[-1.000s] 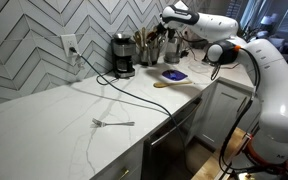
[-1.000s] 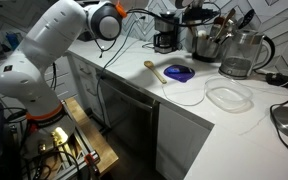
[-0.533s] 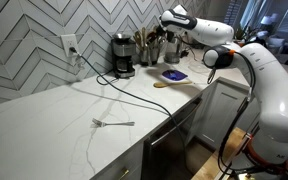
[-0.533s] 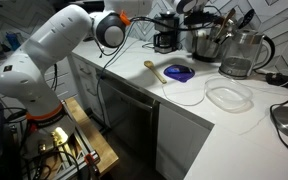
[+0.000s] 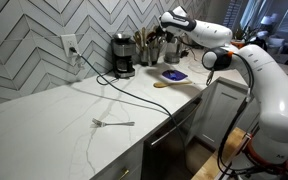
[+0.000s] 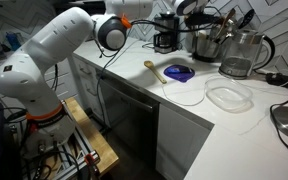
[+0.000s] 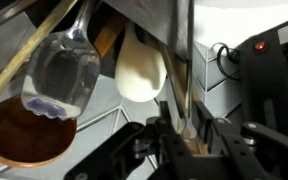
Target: Remove the clamp tongs from the metallic utensil storage bucket and place it on the counter top
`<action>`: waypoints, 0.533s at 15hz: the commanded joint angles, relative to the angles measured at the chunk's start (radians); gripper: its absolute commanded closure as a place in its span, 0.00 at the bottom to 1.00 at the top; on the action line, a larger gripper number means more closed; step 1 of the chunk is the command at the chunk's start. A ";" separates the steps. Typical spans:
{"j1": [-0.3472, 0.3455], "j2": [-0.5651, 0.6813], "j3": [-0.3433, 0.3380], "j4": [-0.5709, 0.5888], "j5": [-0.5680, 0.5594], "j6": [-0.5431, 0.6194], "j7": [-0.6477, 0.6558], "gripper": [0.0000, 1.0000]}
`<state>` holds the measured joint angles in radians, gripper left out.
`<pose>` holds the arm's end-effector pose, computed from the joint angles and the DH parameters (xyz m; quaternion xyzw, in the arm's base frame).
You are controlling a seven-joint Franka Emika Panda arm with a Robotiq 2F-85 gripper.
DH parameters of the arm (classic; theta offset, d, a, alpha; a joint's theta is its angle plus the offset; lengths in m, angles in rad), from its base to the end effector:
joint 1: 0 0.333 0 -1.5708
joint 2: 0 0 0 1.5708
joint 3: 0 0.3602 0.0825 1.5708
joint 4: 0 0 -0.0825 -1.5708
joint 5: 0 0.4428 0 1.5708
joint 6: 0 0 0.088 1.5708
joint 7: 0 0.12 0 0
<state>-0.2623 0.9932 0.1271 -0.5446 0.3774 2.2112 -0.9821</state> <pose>0.9114 -0.1823 0.5258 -0.8733 -0.2847 -0.3951 0.0110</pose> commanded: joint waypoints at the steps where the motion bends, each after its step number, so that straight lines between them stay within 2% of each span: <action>1: -0.014 0.027 0.025 0.049 0.019 -0.005 -0.010 0.99; 8: -0.028 -0.010 0.052 0.058 0.024 -0.030 0.001 0.96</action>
<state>-0.2740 0.9889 0.1529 -0.5127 0.3774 2.2118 -0.9782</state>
